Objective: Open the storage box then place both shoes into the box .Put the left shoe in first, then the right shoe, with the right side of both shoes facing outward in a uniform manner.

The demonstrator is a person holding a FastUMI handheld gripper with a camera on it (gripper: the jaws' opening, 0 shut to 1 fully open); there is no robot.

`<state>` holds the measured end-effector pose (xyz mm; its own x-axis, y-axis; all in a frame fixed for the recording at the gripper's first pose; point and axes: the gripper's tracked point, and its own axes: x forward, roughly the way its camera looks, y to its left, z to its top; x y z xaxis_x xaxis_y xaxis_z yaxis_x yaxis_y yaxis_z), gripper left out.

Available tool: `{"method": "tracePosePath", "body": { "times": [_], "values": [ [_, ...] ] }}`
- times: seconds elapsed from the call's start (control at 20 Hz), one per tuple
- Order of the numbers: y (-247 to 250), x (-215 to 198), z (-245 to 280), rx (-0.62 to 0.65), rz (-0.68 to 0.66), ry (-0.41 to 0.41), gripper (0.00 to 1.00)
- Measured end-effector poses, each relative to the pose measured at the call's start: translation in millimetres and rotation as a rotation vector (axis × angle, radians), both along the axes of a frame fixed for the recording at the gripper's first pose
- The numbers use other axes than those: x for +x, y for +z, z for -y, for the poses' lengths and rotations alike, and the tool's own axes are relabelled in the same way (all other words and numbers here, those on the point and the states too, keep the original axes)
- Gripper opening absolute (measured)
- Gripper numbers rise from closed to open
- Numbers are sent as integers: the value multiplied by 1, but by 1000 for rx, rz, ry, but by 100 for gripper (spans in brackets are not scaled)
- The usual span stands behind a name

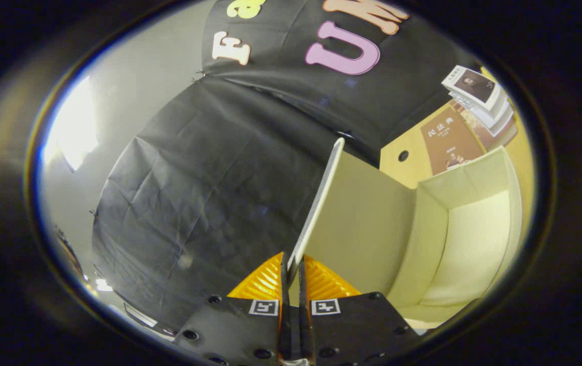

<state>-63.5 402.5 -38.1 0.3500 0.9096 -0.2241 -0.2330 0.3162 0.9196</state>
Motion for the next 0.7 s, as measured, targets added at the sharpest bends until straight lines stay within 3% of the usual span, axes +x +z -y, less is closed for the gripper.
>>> {"method": "tracePosePath", "body": {
  "times": [0.2, 0.4, 0.7],
  "values": [
    [-3, 0, -23, -76, 112, 34, 30],
    [-14, 13, -7, -159, 186, -16, 58],
    [-29, 41, 63, -293, 264, -129, 100]
  ]
}}
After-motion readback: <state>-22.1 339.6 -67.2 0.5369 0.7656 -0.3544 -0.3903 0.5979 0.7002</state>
